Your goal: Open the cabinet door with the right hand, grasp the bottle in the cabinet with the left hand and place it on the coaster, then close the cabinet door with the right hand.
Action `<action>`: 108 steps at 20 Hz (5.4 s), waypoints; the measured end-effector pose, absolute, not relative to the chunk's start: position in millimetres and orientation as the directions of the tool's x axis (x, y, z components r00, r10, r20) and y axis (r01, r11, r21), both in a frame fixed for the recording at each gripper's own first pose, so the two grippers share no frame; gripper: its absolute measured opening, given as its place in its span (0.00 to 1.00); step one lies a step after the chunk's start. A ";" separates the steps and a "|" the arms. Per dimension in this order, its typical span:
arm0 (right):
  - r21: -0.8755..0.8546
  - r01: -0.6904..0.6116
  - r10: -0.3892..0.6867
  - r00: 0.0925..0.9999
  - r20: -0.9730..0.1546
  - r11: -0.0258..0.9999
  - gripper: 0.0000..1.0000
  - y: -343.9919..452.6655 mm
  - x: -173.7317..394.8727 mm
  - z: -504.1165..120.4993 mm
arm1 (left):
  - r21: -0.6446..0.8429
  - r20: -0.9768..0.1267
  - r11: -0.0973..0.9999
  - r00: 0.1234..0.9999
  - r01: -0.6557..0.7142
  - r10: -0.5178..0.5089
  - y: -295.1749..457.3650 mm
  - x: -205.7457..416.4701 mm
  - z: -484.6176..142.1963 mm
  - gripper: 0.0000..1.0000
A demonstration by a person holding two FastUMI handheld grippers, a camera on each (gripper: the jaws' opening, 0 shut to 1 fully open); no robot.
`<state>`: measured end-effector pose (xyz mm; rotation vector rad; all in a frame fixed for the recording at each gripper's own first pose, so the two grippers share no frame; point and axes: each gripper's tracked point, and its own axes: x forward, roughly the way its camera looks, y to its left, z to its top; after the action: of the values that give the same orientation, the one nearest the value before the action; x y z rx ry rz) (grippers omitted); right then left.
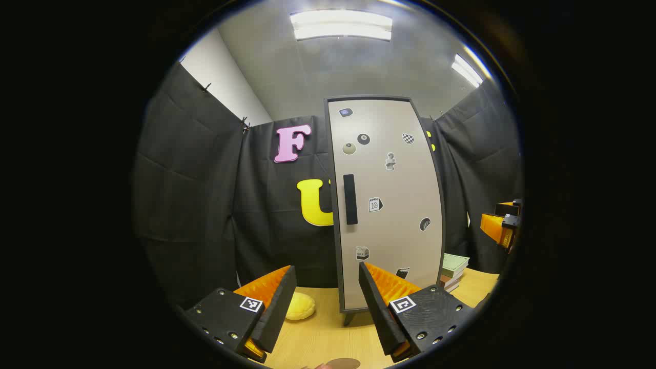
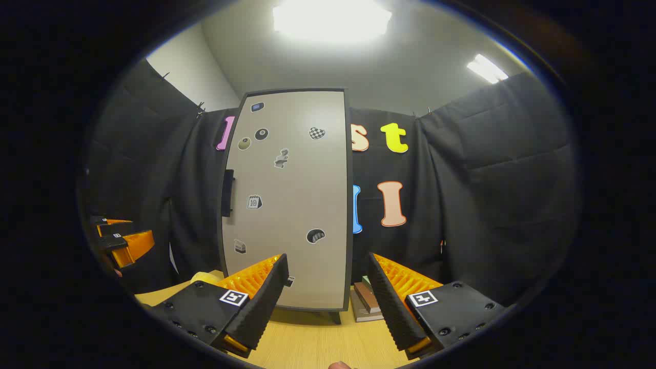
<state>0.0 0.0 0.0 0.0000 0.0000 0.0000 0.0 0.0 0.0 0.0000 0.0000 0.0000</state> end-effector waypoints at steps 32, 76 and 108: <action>-0.007 -0.105 0.105 0.994 -0.006 0.994 0.98 53.0 41.1 19.1 | 0.039 0.009 0.991 0.991 -0.131 0.131 70.3 -20.4 0.3 0.72; 0.092 -0.205 0.219 0.959 -0.182 0.974 0.56 285.4 255.7 47.0 | 0.057 -0.117 0.895 0.887 -0.443 0.446 284.0 -107.1 -79.4 0.72; 0.154 -0.393 0.418 0.886 -0.201 0.907 0.12 241.9 167.6 60.4 | 0.020 -0.021 0.993 0.993 -0.117 0.117 137.1 -29.3 -33.7 0.70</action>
<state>167.6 241.9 60.4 0.1101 0.2332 0.4226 -29.3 137.1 -33.7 0.0192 0.0218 0.1172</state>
